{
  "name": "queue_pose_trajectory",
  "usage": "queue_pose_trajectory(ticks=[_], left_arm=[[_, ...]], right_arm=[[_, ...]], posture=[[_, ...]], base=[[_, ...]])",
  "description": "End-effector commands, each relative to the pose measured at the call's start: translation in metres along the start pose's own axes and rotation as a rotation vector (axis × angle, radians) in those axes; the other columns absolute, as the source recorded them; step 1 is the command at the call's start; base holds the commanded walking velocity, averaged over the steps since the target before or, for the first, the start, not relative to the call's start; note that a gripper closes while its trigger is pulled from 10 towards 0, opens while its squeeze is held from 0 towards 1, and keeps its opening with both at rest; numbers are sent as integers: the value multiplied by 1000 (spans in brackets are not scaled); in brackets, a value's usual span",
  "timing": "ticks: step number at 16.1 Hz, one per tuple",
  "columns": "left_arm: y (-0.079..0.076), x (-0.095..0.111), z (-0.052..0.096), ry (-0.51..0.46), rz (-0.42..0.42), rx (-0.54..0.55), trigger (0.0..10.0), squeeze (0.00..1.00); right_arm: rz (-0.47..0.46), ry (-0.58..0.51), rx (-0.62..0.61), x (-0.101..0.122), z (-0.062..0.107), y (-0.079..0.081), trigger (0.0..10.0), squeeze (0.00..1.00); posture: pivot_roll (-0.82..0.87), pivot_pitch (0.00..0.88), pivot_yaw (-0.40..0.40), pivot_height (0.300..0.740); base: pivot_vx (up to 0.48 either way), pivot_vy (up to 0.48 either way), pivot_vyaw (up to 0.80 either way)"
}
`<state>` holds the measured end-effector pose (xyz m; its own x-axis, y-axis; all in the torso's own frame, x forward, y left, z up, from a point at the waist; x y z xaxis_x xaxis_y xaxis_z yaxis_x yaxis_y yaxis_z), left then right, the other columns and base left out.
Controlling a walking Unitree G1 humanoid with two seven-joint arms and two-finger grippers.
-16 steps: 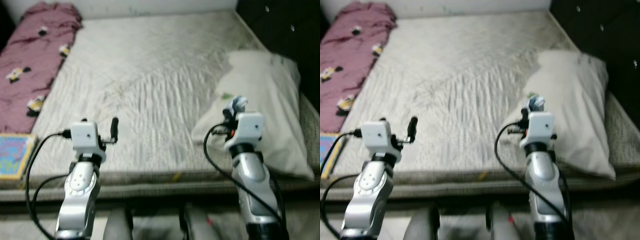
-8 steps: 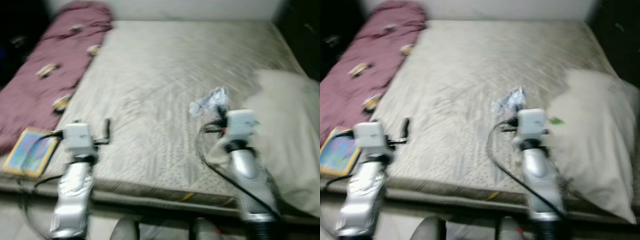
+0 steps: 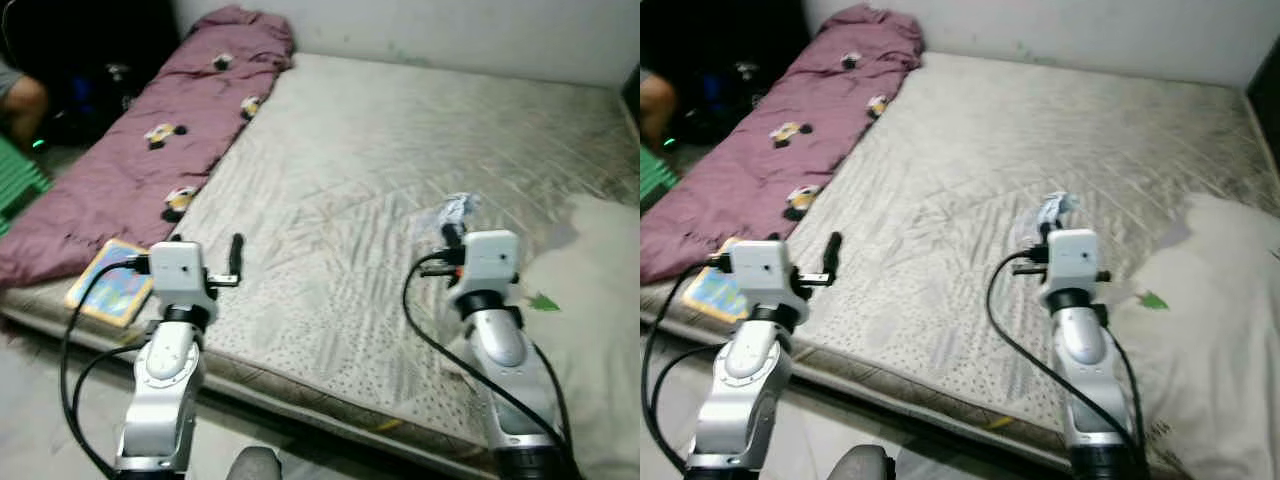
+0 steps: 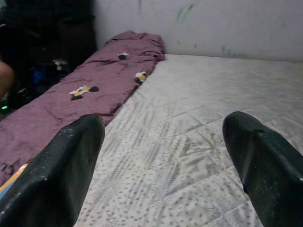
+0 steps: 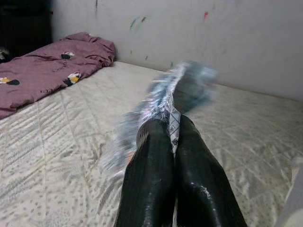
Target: Clean up the room
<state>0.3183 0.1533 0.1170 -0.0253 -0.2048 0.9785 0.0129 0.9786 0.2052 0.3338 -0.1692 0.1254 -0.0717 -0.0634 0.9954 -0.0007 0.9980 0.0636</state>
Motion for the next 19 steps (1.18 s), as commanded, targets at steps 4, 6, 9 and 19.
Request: queue_pose_trajectory(ticks=[4, 6, 9, 19], left_arm=[[8, -5, -1, 26, 9, 19, 10000, 0], [4, -4, -2, 22, 15, 2, 10000, 0], [0, -3, -2, 18, 14, -11, 10000, 0], [0, -1, -3, 8, 32, -7, 10000, 0]], right_arm=[[-21, 14, -8, -2, -3, 2, 10000, 0], [-24, 14, -6, -2, -3, 3, 10000, 0], [-24, 13, -2, -2, -4, 3, 10000, 0], [-24, 17, 2, -3, -5, 4, 10000, 0]], posture=[[-50, 0, 42, 740], [-50, 0, 42, 740], [-50, 0, 40, 740], [-46, 0, 40, 740]], base=[[0, 331, 0], [0, 480, -800], [0, 480, -458], [0, 313, -112]])
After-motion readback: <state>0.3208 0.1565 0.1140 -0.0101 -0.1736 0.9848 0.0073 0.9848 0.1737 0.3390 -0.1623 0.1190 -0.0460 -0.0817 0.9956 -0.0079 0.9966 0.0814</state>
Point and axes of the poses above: a point about 5 cm out from each wrist's last joint towards the gripper, its own z axis pointing back from the gripper into the wrist, its own x axis along the axis of the wrist's last joint, y = z × x, the point moved 6 cm from there along -z, pointing out of the wrist towards the gripper, and after that the axes turned 11 degrees about -z, right-handed, at the moved point
